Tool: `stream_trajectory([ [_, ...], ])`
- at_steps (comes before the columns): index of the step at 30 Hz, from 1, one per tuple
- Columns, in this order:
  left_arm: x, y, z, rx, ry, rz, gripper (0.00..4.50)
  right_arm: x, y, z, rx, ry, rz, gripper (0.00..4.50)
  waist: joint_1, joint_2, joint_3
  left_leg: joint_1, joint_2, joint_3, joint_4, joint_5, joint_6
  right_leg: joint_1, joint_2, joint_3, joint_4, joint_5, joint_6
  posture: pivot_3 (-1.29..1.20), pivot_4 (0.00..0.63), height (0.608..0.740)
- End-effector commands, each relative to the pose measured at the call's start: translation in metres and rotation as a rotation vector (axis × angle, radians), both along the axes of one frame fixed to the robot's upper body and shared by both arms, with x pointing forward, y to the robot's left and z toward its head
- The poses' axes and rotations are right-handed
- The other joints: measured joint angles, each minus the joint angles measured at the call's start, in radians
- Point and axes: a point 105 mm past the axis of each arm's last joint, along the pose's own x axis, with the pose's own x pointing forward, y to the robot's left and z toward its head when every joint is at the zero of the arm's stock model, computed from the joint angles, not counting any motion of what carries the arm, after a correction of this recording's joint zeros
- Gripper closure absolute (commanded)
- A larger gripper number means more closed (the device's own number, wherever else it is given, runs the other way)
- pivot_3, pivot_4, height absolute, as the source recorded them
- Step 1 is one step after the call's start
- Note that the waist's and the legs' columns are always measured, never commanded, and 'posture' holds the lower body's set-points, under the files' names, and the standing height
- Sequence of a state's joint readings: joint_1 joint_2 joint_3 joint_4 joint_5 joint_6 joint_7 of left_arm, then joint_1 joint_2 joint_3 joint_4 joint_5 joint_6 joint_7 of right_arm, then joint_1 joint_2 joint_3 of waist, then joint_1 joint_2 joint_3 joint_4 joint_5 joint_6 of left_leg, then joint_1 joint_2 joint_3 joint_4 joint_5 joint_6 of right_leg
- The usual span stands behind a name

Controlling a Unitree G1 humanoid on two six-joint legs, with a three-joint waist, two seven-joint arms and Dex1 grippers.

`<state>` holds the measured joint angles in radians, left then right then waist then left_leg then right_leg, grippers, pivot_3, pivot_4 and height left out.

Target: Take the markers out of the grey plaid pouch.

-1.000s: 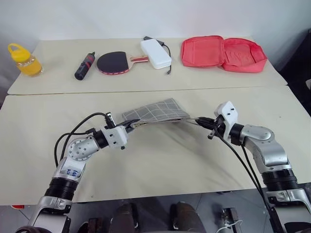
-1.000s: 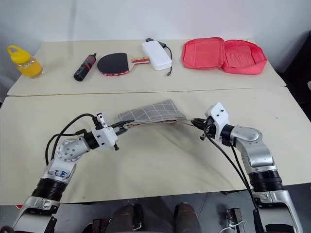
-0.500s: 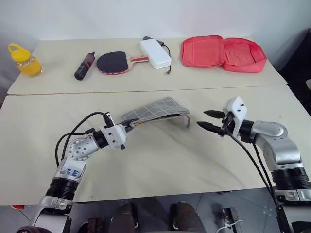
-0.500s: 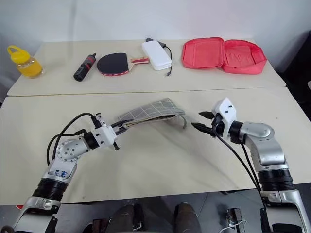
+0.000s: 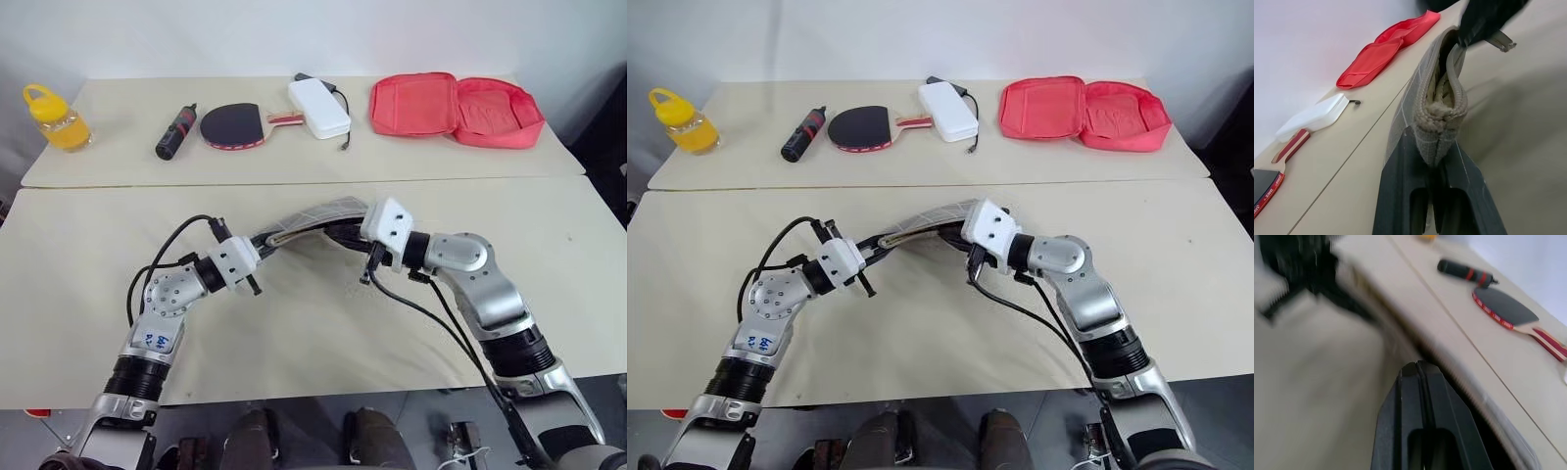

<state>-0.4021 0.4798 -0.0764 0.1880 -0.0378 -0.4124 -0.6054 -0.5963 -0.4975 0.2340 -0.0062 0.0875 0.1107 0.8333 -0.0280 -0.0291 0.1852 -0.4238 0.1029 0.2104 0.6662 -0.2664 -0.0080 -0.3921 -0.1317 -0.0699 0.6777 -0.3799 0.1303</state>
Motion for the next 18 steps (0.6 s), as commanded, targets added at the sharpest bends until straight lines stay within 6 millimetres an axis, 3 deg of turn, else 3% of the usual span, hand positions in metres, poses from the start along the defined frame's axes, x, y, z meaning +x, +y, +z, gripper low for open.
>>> stream_trajectory([
  [1,-0.006,-0.006,0.017,-0.013,-0.071,-0.024,4.5,0.003,-0.001,0.011,-0.014,-0.09,-0.008,4.48,-0.001,0.0,0.0,0.0,0.0,0.0,0.0,0.0,0.0,0.0,0.0,0.0,0.0,0.0,0.0,0.0,0.15,0.74],
  [10,-0.006,-0.004,0.011,0.004,-0.061,-0.01,4.5,-0.012,0.003,0.025,0.096,-0.033,0.095,4.48,-0.002,0.0,0.0,0.0,0.001,0.0,0.0,0.0,-0.001,0.0,0.001,0.0,0.001,0.0,0.0,0.0,0.15,0.74],
  [14,-0.006,-0.005,0.011,0.007,-0.062,-0.012,4.5,-0.011,0.0,0.031,0.118,-0.041,0.087,4.48,-0.001,0.0,0.0,0.0,0.001,-0.001,0.0,0.0,0.0,0.0,0.001,0.0,0.0,0.0,0.0,0.0,0.15,0.74],
  [18,-0.006,-0.006,0.011,0.007,-0.063,-0.017,4.5,0.0,-0.011,0.022,0.014,-0.096,0.03,4.48,-0.002,0.0,0.0,0.0,0.001,0.0,0.0,0.0,0.0,0.0,0.001,0.0,0.0,0.0,0.0,0.0,0.15,0.74],
])
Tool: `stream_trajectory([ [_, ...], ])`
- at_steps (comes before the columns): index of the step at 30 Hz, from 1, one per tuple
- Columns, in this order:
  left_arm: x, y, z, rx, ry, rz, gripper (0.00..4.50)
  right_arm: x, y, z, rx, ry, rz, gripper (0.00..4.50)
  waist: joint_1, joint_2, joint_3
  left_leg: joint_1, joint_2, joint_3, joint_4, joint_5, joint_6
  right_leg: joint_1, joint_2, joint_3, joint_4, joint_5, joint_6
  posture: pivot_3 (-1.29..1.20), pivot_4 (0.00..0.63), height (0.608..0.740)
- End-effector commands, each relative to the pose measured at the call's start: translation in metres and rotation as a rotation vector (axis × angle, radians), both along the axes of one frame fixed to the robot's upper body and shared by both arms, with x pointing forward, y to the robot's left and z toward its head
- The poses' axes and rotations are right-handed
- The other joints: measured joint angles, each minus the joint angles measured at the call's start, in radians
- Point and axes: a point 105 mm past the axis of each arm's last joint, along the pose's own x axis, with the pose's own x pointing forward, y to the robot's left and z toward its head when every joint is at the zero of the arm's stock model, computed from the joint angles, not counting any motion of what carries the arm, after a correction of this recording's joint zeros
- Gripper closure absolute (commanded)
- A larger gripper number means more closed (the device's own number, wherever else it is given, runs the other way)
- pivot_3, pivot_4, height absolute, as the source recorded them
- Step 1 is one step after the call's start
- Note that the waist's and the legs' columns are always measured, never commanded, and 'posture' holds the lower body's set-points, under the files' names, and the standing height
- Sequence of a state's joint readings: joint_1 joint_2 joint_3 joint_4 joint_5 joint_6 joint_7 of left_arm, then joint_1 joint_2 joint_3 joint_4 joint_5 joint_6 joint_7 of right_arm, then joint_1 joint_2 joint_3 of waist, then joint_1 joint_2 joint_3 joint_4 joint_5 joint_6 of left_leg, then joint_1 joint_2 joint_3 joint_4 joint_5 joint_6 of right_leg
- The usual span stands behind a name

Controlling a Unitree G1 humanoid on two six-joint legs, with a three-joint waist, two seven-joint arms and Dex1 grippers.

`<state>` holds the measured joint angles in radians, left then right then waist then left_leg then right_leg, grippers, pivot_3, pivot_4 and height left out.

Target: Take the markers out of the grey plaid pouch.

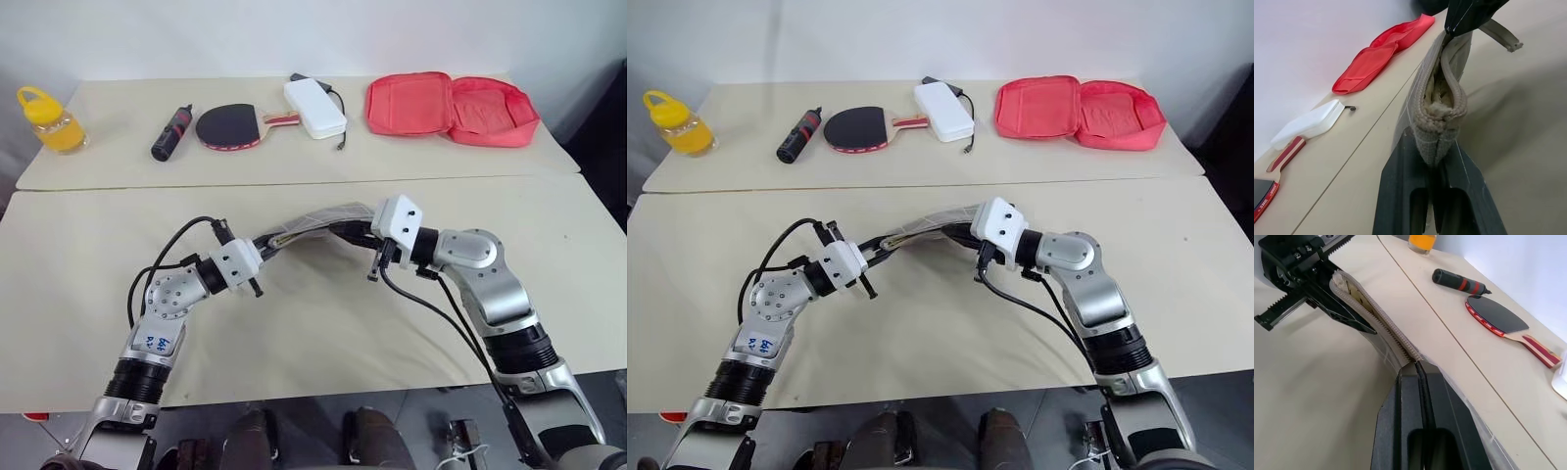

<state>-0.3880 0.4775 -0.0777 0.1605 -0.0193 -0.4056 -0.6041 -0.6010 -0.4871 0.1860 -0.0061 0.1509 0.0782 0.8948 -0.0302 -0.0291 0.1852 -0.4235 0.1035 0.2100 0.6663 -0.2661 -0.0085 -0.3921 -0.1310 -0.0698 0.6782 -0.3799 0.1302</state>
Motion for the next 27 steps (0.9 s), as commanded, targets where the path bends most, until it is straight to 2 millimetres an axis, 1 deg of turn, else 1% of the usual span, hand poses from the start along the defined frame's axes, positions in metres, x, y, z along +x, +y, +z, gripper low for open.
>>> stream_trajectory([
  [1,-0.003,-0.004,0.012,-0.009,-0.057,-0.015,4.5,0.008,-0.012,0.006,-0.064,-0.092,-0.048,4.48,0.001,0.0,0.0,0.0,0.0,0.0,0.0,0.0,0.0,0.0,0.0,0.0,0.0,0.0,0.0,0.0,0.15,0.74],
  [6,-0.004,-0.004,0.012,-0.003,-0.057,-0.02,4.5,0.015,-0.017,-0.002,-0.111,-0.117,-0.086,4.48,-0.002,0.0,0.0,0.0,0.0,0.0,0.0,0.0,0.0,0.0,0.0,0.0,0.0,0.0,0.0,0.0,0.15,0.74],
  [10,-0.005,-0.005,0.012,-0.003,-0.057,-0.024,4.5,0.015,-0.015,-0.009,-0.174,-0.138,-0.073,4.48,-0.001,0.0,0.0,0.0,0.0,0.0,0.0,0.0,0.0,0.0,0.0,0.0,0.0,0.0,0.0,0.0,0.15,0.74],
  [13,-0.006,-0.013,0.016,-0.015,-0.058,-0.052,4.5,0.016,-0.006,-0.013,-0.248,-0.204,-0.066,4.48,-0.002,0.0,0.0,0.0,0.0,0.0,0.0,0.0,0.0,0.0,0.0,0.0,0.0,0.0,0.0,0.0,0.15,0.74],
  [15,-0.009,-0.02,0.015,0.003,-0.054,-0.082,4.5,0.016,0.001,-0.014,-0.292,-0.257,-0.059,4.48,-0.002,0.0,0.0,0.0,0.0,0.0,0.0,0.0,0.0,0.0,0.0,0.0,0.0,0.0,0.0,0.0,0.15,0.74],
  [17,-0.012,-0.023,0.014,0.008,-0.044,-0.099,4.5,0.018,0.003,-0.015,-0.313,-0.277,-0.062,4.48,-0.001,0.0,0.0,0.0,0.0,0.001,0.0,0.0,0.0,0.0,0.0,0.0,0.0,0.0,0.0,0.0,0.15,0.74],
  [19,-0.013,-0.025,0.014,0.006,-0.039,-0.104,4.5,0.022,0.001,-0.011,-0.3,-0.285,-0.086,4.14,-0.001,0.0,0.0,0.0,0.0,0.001,0.0,0.0,0.0,0.0,0.0,0.0,0.0,0.0,0.0,0.0,0.15,0.74],
  [21,-0.014,-0.026,0.014,0.003,-0.033,-0.106,4.5,0.024,0.0,-0.008,-0.289,-0.29,-0.099,3.66,-0.001,0.0,0.0,0.0,0.0,0.001,0.0,0.0,0.0,0.0,0.0,0.0,0.0,0.0,0.0,0.0,0.15,0.74],
  [24,-0.015,-0.026,0.013,-0.005,-0.019,-0.111,4.5,0.024,-0.001,-0.003,-0.282,-0.302,-0.099,2.59,-0.001,0.0,0.0,0.0,0.0,0.0,0.0,0.0,0.0,0.0,0.0,0.0,0.0,0.0,0.0,0.0,0.15,0.74],
  [27,-0.015,-0.027,0.014,-0.018,-0.009,-0.119,4.5,0.024,-0.003,-0.005,-0.3,-0.295,-0.096,1.53,-0.001,0.0,0.0,0.0,0.0,0.0,0.0,0.0,0.0,0.0,0.0,0.0,0.0,0.0,0.0,0.0,0.15,0.74],
])
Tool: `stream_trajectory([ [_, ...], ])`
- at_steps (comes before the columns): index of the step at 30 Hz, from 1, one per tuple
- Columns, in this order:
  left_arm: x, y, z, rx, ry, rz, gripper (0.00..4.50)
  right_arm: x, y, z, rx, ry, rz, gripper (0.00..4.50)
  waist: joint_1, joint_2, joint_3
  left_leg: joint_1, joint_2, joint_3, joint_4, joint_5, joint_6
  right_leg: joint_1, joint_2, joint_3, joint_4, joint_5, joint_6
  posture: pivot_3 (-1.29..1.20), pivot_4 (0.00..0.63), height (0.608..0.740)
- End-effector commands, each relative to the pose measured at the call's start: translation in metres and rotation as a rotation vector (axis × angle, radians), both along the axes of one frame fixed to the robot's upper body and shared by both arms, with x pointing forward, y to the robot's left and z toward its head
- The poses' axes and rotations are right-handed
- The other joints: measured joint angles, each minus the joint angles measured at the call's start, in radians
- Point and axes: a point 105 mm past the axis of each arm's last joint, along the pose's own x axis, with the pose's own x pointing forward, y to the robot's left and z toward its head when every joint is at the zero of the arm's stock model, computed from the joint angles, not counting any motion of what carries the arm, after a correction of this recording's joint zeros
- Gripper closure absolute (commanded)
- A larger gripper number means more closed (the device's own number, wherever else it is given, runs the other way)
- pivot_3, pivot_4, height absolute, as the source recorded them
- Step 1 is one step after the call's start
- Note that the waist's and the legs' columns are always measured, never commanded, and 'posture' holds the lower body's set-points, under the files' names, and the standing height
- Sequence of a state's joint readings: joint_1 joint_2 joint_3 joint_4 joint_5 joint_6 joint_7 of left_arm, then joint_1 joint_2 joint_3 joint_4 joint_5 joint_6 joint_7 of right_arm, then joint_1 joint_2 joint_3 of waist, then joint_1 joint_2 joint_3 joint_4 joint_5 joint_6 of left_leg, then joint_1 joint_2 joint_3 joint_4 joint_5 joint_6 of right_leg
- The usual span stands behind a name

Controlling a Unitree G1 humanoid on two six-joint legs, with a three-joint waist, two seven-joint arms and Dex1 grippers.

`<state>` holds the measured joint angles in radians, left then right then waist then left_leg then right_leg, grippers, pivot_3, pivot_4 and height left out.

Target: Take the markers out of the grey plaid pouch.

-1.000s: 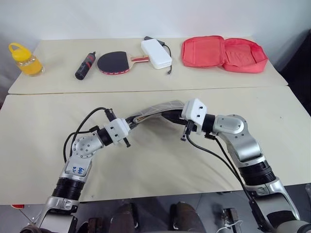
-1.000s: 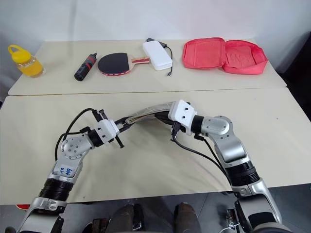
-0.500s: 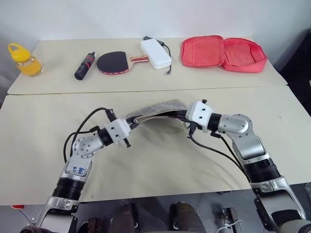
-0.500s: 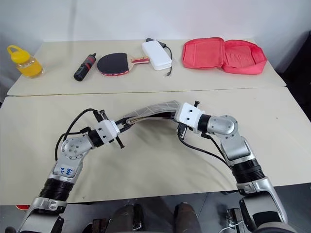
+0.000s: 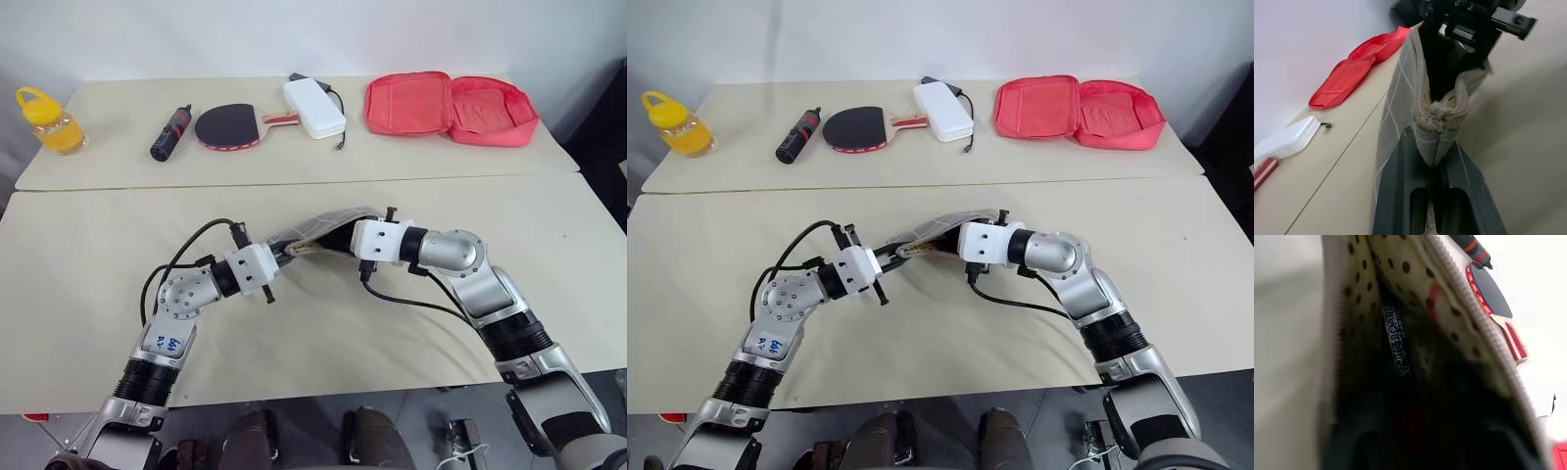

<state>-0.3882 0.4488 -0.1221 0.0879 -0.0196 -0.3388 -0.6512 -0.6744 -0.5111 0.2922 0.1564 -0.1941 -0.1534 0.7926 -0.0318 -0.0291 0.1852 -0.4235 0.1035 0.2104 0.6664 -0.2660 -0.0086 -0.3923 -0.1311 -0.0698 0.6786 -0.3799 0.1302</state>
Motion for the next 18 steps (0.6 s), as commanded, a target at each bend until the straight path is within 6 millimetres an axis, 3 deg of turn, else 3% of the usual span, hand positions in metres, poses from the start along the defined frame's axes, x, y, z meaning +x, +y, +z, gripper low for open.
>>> stream_trajectory([
  [1,-0.006,-0.004,0.016,-0.049,-0.037,-0.034,4.5,0.001,-0.004,0.015,0.007,-0.049,-0.002,1.18,0.0,0.0,0.0,0.0,0.0,0.0,0.0,0.0,0.0,0.0,0.0,0.0,0.0,0.0,0.0,0.0,0.15,0.74],
  [4,-0.006,-0.005,0.018,-0.066,-0.015,-0.053,4.5,0.001,-0.005,0.017,0.01,-0.056,-0.006,0.09,0.0,0.0,0.0,0.0,0.0,0.0,0.0,0.0,0.0,0.0,0.0,0.0,0.0,0.0,0.0,0.0,0.15,0.74],
  [9,-0.007,-0.005,0.02,-0.125,0.069,-0.085,4.5,-0.002,-0.004,0.019,0.023,-0.016,0.0,0.04,0.0,0.0,0.0,0.0,0.0,0.0,0.0,0.0,0.0,0.0,0.0,0.0,0.0,0.0,0.0,0.0,0.15,0.74],
  [12,-0.008,-0.004,0.019,-0.151,0.117,-0.091,4.5,-0.007,-0.007,0.017,-0.005,0.029,0.022,0.64,0.002,0.0,0.0,0.0,0.0,0.0,0.0,0.0,0.0,0.0,0.0,0.0,0.0,0.0,0.0,0.0,0.15,0.74],
  [16,-0.008,-0.004,0.015,-0.192,0.216,-0.099,4.5,-0.012,-0.01,0.024,-0.029,0.046,0.043,1.97,0.001,0.0,0.0,0.0,0.0,-0.001,0.0,0.0,0.0,0.0,0.0,0.0,0.0,0.0,0.0,0.0,0.15,0.74],
  [18,-0.01,-0.006,0.016,-0.227,0.269,-0.114,4.5,-0.018,-0.012,0.03,-0.07,0.063,0.072,1.97,0.002,0.0,0.0,0.0,0.0,-0.001,0.0,0.0,0.0,0.0,0.0,0.0,0.0,0.0,0.0,0.0,0.15,0.74],
])
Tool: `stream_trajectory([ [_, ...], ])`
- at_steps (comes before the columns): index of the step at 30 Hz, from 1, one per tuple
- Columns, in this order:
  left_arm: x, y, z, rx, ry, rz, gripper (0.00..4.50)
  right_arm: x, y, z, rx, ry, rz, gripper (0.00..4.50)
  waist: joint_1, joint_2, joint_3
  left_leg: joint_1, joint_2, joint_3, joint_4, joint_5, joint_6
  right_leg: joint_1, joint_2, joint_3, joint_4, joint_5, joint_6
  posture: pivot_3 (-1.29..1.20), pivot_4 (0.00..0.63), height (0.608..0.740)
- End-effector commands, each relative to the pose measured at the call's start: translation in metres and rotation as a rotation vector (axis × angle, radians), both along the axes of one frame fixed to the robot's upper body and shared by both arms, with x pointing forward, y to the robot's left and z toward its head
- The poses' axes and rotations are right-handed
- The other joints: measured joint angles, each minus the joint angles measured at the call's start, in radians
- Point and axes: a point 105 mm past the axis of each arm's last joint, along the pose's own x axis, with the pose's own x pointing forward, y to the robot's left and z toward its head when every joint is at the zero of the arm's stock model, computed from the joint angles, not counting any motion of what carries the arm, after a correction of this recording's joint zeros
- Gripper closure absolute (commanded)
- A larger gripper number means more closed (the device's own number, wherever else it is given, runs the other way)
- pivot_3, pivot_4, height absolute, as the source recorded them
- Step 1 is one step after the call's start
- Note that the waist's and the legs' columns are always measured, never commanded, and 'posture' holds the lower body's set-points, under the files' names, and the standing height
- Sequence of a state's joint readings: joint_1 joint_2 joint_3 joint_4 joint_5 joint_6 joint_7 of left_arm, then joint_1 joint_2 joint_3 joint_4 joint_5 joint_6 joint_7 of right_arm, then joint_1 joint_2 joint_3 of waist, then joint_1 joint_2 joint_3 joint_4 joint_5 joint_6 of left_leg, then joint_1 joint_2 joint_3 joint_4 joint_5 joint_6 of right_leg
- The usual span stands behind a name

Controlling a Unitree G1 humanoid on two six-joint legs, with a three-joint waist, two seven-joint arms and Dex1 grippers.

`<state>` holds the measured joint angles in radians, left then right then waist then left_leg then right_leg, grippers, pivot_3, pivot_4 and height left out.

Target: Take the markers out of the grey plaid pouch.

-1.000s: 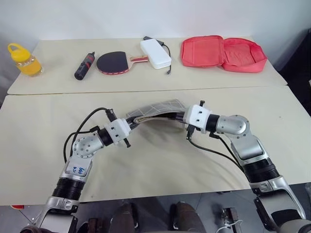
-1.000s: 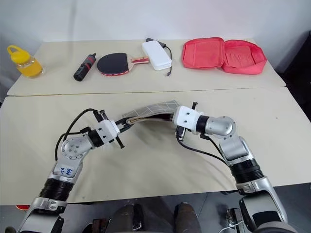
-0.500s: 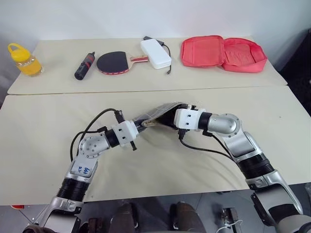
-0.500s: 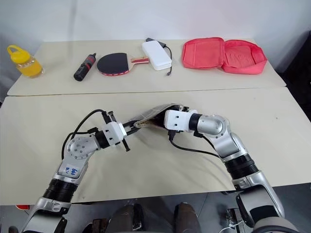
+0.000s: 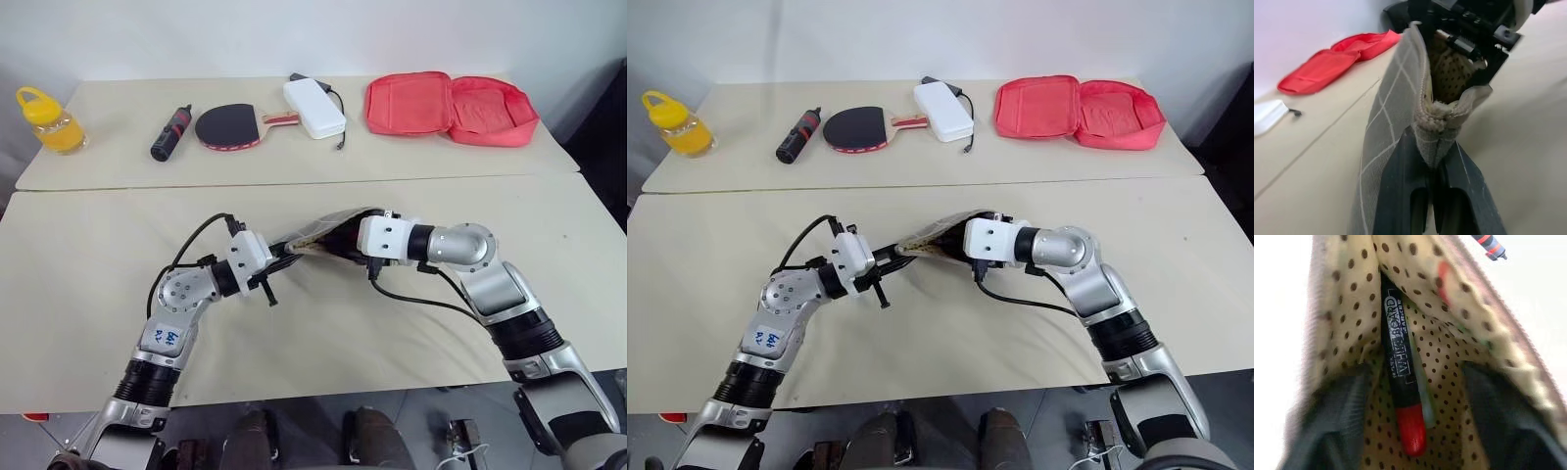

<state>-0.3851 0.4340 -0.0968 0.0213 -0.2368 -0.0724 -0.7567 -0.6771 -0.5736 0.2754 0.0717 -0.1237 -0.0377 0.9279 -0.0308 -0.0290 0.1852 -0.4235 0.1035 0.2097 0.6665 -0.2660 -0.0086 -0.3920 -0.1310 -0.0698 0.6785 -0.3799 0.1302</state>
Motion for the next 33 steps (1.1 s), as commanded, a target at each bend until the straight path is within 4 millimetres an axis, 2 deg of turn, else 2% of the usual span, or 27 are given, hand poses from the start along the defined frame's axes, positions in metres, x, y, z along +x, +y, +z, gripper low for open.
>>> stream_trajectory([
  [1,-0.008,-0.005,0.016,-0.105,0.048,-0.042,4.5,-0.013,-0.002,0.027,-0.035,-0.012,0.068,1.97,0.001,0.0,0.0,0.0,0.0,0.0,0.0,0.0,0.0,0.0,0.0,0.0,0.0,0.0,0.0,0.0,0.15,0.74],
  [3,-0.009,-0.008,0.019,-0.139,0.095,-0.062,4.5,-0.015,-0.005,0.032,-0.07,0.013,0.079,1.97,0.001,0.0,0.0,0.0,0.0,0.0,0.0,0.0,0.0,0.0,0.0,0.0,0.0,0.0,0.0,0.0,0.15,0.74],
  [6,-0.019,-0.018,0.02,-0.217,0.263,-0.145,4.5,-0.021,-0.017,0.037,-0.185,0.103,0.079,1.97,0.001,0.0,0.0,0.0,0.0,0.0,0.0,0.0,0.0,0.0,0.0,0.0,0.0,0.0,0.0,0.0,0.15,0.74],
  [10,-0.029,-0.027,0.012,-0.238,0.419,-0.207,4.5,-0.029,-0.02,0.036,-0.231,0.223,0.078,1.97,0.001,0.0,0.0,0.0,0.0,-0.001,0.0,0.0,0.0,0.0,0.0,0.0,0.0,0.0,0.0,0.0,0.15,0.74],
  [13,-0.029,-0.026,0.001,-0.281,0.499,-0.192,4.5,-0.033,-0.022,0.026,-0.304,0.269,0.071,1.97,0.0,0.0,0.0,0.0,0.0,-0.001,0.0,0.0,0.0,0.0,0.0,0.0,0.0,0.0,0.0,0.0,0.15,0.74],
  [17,-0.026,-0.023,-0.019,-0.219,0.498,-0.127,4.5,-0.025,-0.029,0.006,-0.361,0.284,0.029,1.97,0.001,0.0,0.0,0.0,0.0,-0.001,0.001,0.0,0.0,0.001,0.0,0.0,-0.001,0.0,0.0,0.0,0.15,0.74],
  [19,-0.025,-0.022,-0.018,-0.237,0.495,-0.121,4.5,-0.019,-0.032,-0.002,-0.39,0.262,0.011,1.97,0.0,0.0,0.0,0.0,0.0,-0.001,0.001,0.0,0.0,0.001,0.0,0.0,-0.001,0.0,0.0,0.0,0.15,0.74],
  [25,-0.02,-0.021,-0.012,-0.283,0.486,-0.107,4.5,-0.016,-0.025,-0.011,-0.383,0.241,0.027,1.97,-0.002,0.0,0.0,0.001,0.0,0.0,0.002,0.0,0.0,0.001,0.0,0.001,0.0,0.0,0.0,0.0,0.15,0.74],
  [30,-0.022,-0.023,-0.013,-0.276,0.487,-0.121,4.5,-0.006,-0.022,-0.023,-0.384,0.191,0.007,1.97,-0.003,0.0,0.0,0.001,0.0,0.0,0.002,0.0,0.0,0.002,0.0,0.001,0.0,0.0,0.0,0.0,0.15,0.74],
  [33,-0.021,-0.023,-0.012,-0.276,0.486,-0.121,4.5,-0.003,-0.022,-0.027,-0.378,0.186,-0.005,2.62,-0.003,0.0,0.0,0.001,0.0,0.0,0.002,0.0,0.0,0.002,0.0,0.001,0.0,0.0,0.0,0.0,0.15,0.74],
])
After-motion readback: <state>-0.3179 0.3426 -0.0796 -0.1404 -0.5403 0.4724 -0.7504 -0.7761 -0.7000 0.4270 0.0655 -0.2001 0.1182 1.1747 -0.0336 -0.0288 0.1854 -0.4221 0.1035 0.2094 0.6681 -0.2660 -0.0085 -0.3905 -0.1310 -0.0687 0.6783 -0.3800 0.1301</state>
